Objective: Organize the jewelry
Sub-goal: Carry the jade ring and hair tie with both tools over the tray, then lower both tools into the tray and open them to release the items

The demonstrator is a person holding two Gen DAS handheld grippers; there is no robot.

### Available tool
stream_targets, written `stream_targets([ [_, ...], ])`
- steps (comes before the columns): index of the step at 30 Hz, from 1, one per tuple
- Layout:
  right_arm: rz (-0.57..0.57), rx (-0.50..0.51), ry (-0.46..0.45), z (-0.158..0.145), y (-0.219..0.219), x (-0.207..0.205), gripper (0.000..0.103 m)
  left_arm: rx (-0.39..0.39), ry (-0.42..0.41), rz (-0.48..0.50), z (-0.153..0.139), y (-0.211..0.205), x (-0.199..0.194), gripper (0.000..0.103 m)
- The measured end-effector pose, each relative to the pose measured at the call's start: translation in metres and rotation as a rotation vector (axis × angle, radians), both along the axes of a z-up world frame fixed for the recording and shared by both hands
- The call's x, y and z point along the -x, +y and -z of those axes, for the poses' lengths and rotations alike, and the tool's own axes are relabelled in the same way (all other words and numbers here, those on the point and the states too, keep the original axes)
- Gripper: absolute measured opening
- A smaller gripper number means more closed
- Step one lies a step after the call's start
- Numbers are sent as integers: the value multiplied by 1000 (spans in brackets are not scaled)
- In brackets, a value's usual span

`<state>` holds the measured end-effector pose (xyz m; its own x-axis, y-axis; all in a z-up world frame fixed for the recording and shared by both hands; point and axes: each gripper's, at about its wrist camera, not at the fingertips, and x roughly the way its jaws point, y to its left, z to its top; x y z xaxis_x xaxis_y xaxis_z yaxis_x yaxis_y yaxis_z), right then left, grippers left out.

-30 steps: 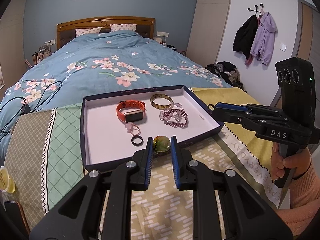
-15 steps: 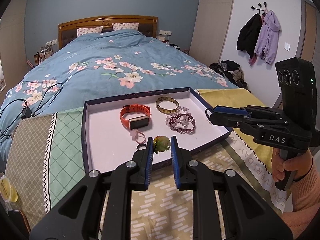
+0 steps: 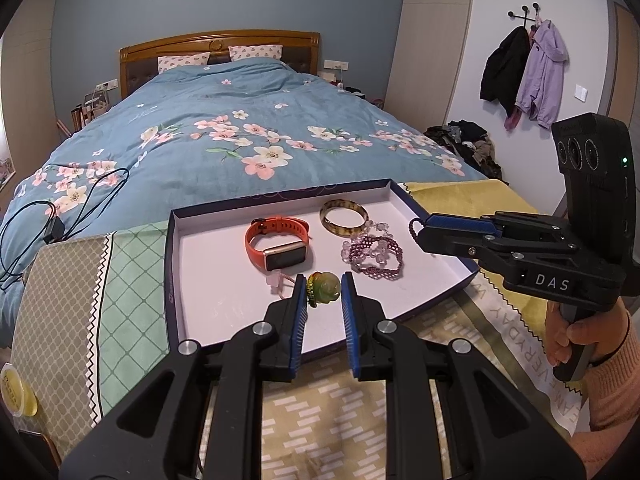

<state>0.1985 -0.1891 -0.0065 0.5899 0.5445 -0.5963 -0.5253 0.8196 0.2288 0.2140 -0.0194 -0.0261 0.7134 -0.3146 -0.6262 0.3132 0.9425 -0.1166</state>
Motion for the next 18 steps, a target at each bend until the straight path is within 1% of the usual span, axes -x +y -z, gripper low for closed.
stream_targets([
  [18,10,28,30,11,5,-23,19,-13,35,-25,16,0,-29,18],
])
